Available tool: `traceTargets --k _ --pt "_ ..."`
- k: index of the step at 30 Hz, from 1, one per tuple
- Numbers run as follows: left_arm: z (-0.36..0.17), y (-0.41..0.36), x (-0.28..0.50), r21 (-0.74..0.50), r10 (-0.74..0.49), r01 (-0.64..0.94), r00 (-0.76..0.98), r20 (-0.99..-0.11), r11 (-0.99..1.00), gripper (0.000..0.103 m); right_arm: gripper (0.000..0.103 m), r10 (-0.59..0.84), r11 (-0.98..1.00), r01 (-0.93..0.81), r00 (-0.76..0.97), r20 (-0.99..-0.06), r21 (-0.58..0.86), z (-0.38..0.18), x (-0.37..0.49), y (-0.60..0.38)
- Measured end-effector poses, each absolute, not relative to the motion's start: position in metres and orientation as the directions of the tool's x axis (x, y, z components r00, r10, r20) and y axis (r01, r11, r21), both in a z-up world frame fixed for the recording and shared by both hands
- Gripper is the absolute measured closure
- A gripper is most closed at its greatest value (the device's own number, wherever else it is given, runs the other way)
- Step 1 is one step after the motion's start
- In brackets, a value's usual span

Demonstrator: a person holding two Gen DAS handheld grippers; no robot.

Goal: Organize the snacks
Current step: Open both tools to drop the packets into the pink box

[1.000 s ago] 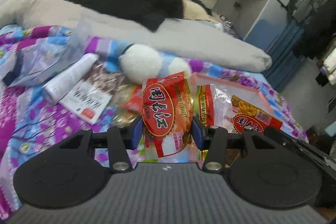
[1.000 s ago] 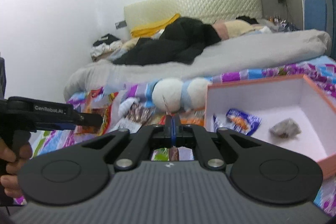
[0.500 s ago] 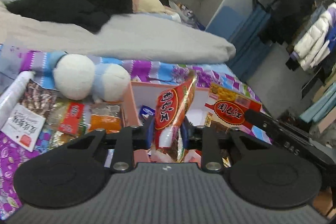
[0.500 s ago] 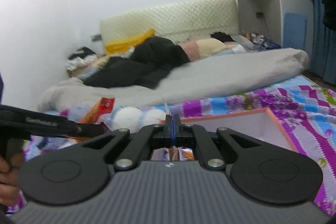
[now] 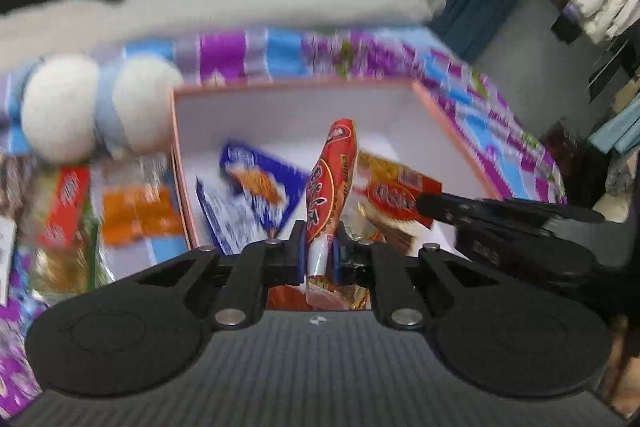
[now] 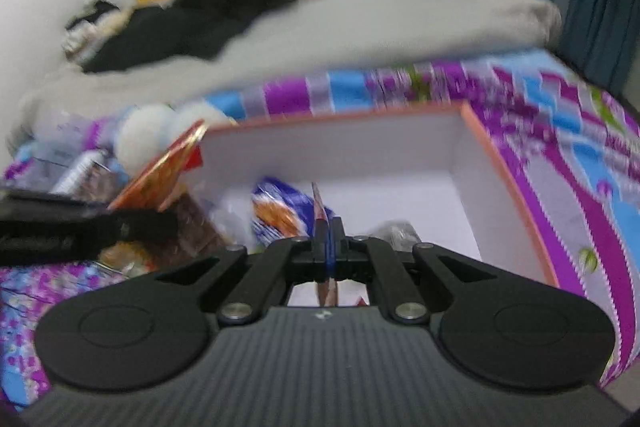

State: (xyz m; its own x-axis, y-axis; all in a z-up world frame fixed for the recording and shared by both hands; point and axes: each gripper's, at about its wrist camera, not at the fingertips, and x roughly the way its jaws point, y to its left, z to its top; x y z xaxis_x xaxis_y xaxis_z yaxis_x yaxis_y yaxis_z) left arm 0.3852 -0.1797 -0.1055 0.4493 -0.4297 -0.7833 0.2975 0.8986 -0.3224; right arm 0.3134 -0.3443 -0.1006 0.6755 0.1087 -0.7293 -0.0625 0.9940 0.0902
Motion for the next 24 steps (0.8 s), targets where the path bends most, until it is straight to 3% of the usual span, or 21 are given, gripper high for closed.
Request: traceTargets --k 5,9,10,11,13,18,20,21,22,24 --pt "-0.123 -0.185 0.392 -0.302 -0.405 0.294 0.411 -0.817 0.907 0.089 0.099 0.054 0.999 -0.037 0.624 -0.78 0.039 -0.134 0.317 -0.347" --pt "-0.126 -0.184 0.394 -0.301 -0.4 0.288 0.408 -0.821 0.909 0.085 0.097 0.093 0.995 -0.022 0.621 -0.778 0.102 -0.136 0.312 -0.357" --pt "-0.125 -0.182 0.393 -0.296 -0.396 0.286 0.41 -0.822 0.911 0.074 0.097 0.096 0.994 -0.022 0.623 -0.776 0.106 -0.135 0.313 -0.357" --pt "-0.123 -0.182 0.393 -0.294 -0.392 0.284 0.406 -0.826 0.913 0.054 0.097 0.101 0.993 -0.02 0.624 -0.775 0.113 -0.134 0.314 -0.359" --pt "-0.118 -0.179 0.39 -0.297 -0.398 0.285 0.422 -0.815 0.911 0.037 0.096 0.11 0.991 -0.007 0.631 -0.768 0.136 -0.131 0.313 -0.362" --pt "-0.101 -0.169 0.372 -0.259 -0.379 0.295 0.497 -0.781 0.92 0.035 0.095 0.135 0.984 -0.003 0.662 -0.738 0.178 -0.122 0.303 -0.365" --pt "-0.092 -0.163 0.364 -0.262 -0.382 0.29 0.526 -0.76 0.92 0.034 0.072 0.128 0.985 -0.003 0.675 -0.727 0.17 -0.12 0.296 -0.365" --pt "-0.087 -0.16 0.359 -0.261 -0.382 0.288 0.541 -0.749 0.921 0.034 0.043 0.13 0.984 -0.003 0.686 -0.716 0.177 -0.119 0.292 -0.365" --pt "-0.082 -0.156 0.355 -0.259 -0.378 0.284 0.556 -0.74 0.923 0.035 0.034 0.14 0.982 -0.008 0.697 -0.703 0.188 -0.119 0.288 -0.366" --pt "-0.073 -0.15 0.347 -0.254 -0.372 0.277 0.585 -0.72 0.927 0.035 0.037 0.154 0.98 -0.024 0.717 -0.68 0.197 -0.116 0.28 -0.364"
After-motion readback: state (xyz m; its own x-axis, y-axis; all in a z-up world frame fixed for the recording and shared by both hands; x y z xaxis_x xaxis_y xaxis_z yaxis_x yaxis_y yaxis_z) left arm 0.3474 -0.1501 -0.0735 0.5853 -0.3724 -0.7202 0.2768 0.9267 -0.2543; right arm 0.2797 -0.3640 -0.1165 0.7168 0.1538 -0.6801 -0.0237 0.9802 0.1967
